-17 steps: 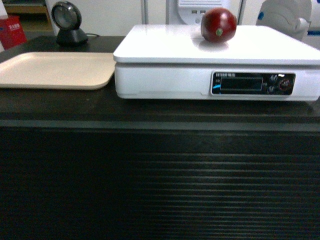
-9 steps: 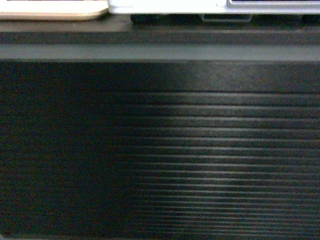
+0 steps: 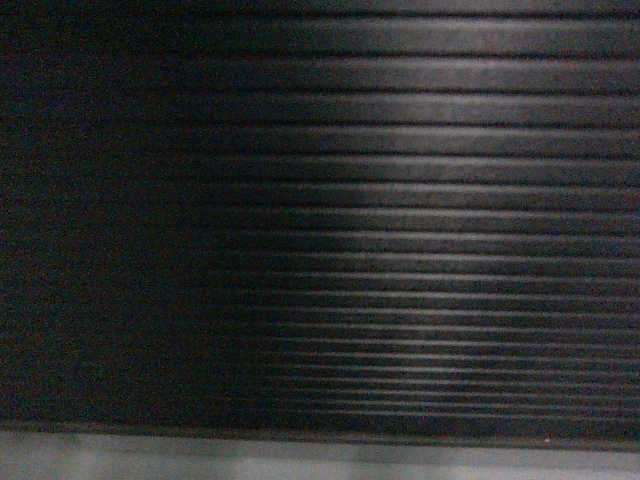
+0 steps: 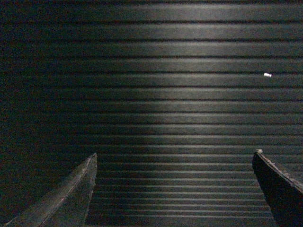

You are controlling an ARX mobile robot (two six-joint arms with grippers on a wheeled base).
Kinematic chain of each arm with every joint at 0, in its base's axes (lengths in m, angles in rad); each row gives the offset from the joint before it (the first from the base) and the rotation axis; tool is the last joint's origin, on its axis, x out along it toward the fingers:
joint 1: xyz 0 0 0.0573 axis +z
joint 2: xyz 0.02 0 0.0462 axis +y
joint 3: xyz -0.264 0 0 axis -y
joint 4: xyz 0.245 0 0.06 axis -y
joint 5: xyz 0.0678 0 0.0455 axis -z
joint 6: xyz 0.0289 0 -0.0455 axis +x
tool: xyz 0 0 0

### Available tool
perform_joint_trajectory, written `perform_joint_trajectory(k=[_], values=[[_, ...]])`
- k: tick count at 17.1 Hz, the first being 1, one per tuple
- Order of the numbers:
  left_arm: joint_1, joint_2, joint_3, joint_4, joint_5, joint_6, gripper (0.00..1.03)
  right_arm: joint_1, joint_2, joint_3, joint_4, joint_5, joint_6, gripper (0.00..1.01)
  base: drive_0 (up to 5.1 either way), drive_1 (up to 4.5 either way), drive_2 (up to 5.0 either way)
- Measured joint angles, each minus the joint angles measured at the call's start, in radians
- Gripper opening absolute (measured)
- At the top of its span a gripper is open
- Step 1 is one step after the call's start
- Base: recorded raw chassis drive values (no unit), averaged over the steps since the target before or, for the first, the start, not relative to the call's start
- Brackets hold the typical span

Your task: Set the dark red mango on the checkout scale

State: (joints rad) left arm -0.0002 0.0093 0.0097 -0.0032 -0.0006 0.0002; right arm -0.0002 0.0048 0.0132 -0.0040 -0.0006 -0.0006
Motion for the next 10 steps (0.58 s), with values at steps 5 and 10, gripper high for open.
perform_joint_trajectory(k=[5,10], values=[[0.000,0.000,0.000,-0.003,0.000,0.000,0.98,0.000,0.000,0.000,-0.002,0.001,0.000,0.98,0.0,0.00,0.0],[0.000,0.000,0.000,-0.002,0.000,0.000,0.98,0.000,0.000,0.000,-0.001,0.001,0.000,0.98,0.0,0.00,0.0]])
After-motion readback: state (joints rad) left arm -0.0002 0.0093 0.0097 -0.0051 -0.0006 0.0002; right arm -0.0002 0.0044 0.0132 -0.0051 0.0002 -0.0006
